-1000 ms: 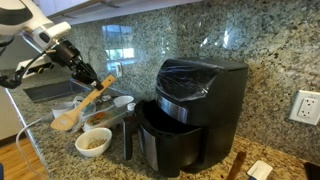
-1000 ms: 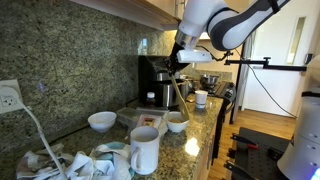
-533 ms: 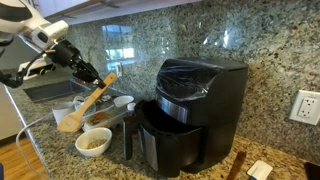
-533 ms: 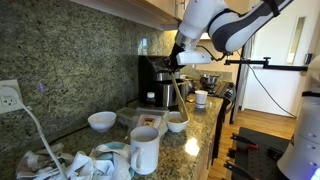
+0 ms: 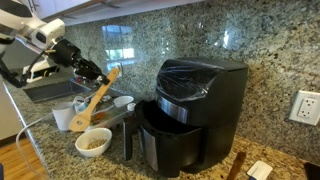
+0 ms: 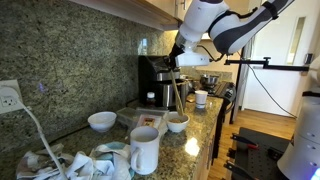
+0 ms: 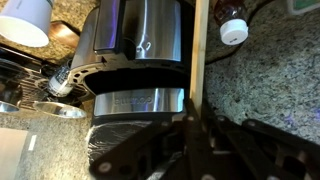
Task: Use the wooden spoon to mix the contents of the white bowl
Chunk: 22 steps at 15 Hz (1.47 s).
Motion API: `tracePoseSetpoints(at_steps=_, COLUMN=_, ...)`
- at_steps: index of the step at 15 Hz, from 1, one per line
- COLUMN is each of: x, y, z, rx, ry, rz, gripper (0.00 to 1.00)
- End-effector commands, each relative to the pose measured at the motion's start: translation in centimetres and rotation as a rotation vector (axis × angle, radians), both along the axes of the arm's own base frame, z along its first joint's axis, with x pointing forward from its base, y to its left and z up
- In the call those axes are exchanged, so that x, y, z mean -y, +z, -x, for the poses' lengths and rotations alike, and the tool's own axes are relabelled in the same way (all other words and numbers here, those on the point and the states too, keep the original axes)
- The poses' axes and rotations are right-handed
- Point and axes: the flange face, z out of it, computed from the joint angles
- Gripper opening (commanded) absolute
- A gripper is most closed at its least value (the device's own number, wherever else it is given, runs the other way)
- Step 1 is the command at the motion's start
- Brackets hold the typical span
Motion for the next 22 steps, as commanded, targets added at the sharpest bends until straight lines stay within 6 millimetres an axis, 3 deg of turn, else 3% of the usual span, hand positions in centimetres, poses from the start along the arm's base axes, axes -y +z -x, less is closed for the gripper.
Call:
tracePoseSetpoints(at_steps=1, x=-0.5, y=-0.2, z=-0.4, rx=0.055, ry=-0.038, rz=0.035, gripper=0.05)
tracePoseSetpoints(at_steps=14, x=-1.8, y=-3.6, z=0.0, rx=0.103, ry=-0.130, rz=0.203, gripper=0.05)
tracePoseSetpoints(at_steps=22, x=-3.3, y=-5.6, z=0.3, rx=0.083, ry=-0.136, rz=0.207, gripper=0.05)
